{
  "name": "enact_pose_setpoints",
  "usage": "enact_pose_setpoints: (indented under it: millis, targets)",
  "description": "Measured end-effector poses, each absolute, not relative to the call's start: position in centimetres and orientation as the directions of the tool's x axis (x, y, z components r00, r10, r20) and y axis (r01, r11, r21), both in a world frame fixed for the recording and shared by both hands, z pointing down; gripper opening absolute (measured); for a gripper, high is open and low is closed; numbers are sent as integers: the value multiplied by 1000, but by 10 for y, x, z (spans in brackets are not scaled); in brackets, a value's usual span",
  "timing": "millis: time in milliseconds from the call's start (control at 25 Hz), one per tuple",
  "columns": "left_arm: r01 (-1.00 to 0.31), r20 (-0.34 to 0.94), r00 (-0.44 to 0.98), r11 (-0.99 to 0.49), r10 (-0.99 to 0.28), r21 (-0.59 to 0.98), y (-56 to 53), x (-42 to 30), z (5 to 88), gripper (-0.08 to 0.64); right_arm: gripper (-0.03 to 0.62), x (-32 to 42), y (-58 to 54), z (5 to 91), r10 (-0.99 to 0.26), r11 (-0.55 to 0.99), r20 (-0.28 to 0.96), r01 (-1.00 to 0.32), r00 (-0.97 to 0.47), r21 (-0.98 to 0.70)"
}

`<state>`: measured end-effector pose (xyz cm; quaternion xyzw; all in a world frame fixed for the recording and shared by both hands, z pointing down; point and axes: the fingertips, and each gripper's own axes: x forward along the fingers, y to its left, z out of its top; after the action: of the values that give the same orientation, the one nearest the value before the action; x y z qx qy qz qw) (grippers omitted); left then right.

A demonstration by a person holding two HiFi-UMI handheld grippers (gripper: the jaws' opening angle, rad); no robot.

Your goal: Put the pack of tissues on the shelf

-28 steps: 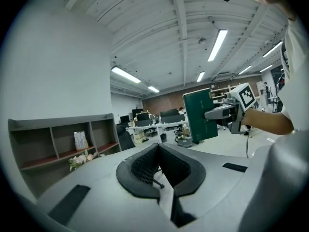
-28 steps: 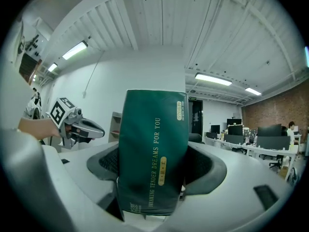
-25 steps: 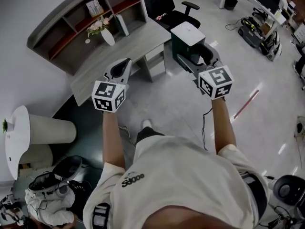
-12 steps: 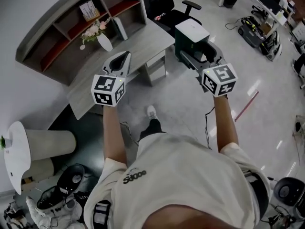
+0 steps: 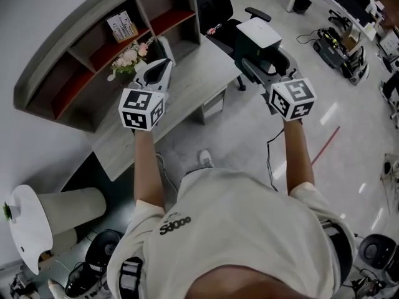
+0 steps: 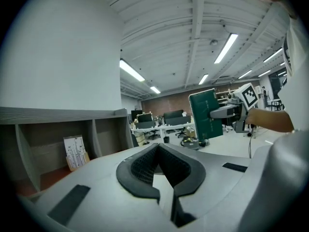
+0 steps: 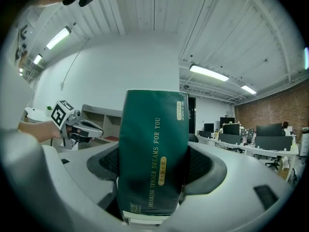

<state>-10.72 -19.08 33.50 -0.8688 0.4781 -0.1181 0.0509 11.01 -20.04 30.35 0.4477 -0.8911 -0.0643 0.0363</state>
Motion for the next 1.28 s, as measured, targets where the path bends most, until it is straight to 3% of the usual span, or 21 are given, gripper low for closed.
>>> enact_pose_setpoints:
  millis: [760,920,1280]
  targets:
    - [-821,183,531,-556,-828,-133,-303,-181,356,18,353,24,-329,315,-794,603,50,-775,-605,190]
    - [-845,181,498,-522,-848,-116,-327,-193,358,18,353,8,-362,324,-788,609,99,-744,-608,276]
    - [-903,195,392,-416,-899,-103,-392,-209,361,18,353,-24,-457,323,-696,709,106,-657,-710,257]
